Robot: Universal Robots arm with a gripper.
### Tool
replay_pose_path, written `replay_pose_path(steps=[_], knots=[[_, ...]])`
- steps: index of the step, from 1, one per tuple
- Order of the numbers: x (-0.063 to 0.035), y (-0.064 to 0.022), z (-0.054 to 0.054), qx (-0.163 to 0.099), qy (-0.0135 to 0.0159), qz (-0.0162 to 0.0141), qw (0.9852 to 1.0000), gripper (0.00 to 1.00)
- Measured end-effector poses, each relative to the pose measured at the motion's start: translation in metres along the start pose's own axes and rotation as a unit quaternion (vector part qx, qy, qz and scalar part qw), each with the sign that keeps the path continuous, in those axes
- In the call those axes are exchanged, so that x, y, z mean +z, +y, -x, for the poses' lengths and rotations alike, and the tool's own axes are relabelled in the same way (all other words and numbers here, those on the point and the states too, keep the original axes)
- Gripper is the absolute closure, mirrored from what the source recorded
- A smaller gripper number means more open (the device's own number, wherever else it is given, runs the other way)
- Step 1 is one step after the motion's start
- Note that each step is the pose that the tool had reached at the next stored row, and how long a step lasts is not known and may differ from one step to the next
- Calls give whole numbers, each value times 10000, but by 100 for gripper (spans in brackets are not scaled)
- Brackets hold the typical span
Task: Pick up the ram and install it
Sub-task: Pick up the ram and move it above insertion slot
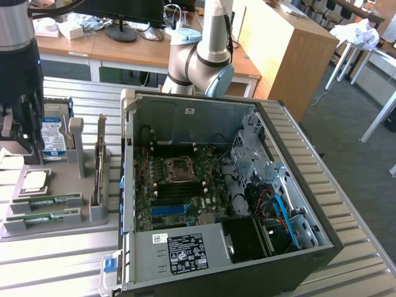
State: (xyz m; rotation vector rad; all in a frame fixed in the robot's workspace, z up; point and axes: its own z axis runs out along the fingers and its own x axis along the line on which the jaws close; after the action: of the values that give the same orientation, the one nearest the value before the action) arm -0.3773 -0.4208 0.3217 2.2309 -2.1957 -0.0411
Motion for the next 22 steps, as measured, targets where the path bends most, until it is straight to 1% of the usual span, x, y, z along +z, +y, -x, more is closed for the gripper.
replay_pose_path(steps=[13, 22], knots=[[160, -4, -2, 0, 0, 0, 10000, 64], [246, -6, -3, 0, 0, -1, 10000, 64]])
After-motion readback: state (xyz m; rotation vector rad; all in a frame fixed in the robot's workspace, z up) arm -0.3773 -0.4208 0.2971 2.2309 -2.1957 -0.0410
